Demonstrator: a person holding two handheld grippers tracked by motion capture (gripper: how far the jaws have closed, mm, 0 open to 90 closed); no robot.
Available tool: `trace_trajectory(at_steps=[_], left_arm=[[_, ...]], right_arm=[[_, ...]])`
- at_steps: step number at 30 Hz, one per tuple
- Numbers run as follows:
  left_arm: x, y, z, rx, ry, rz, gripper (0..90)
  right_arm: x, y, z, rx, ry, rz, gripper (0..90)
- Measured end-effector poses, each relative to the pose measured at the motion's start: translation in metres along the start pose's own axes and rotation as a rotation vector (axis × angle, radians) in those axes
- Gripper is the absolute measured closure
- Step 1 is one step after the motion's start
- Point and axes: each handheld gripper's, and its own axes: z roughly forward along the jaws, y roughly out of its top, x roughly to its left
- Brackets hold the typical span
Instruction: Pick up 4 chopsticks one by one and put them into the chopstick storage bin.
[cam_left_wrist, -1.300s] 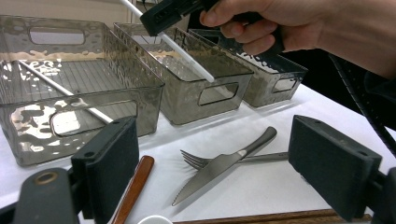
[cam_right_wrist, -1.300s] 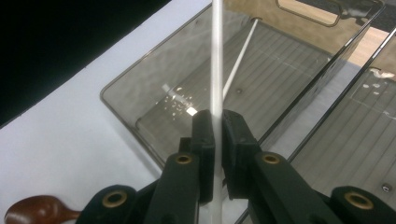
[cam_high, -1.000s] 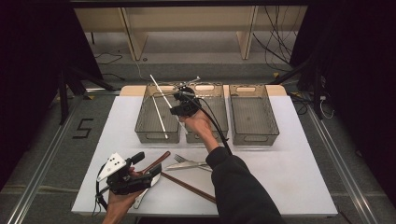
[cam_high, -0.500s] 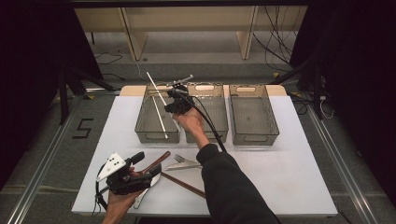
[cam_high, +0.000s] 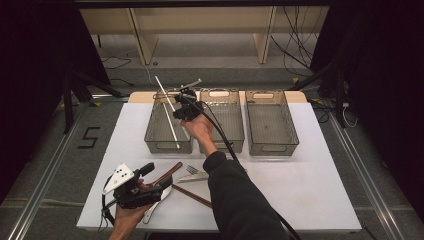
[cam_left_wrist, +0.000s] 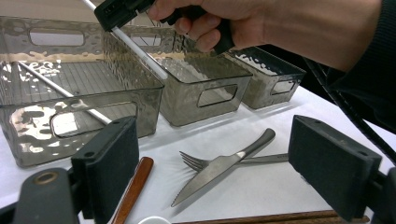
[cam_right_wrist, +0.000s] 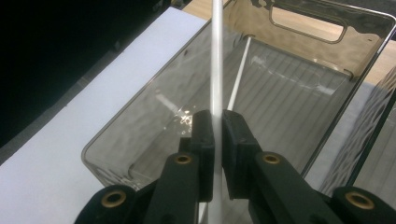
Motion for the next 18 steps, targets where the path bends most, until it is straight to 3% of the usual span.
trace_trajectory(at_steps=[18], left_arm=[[0.0, 0.0, -0.001, -0.001, -0.002, 0.001, 16.0]], right_arm=[[-0.002, -0.004, 0.018, 0.02, -0.03, 0.026, 84.2]])
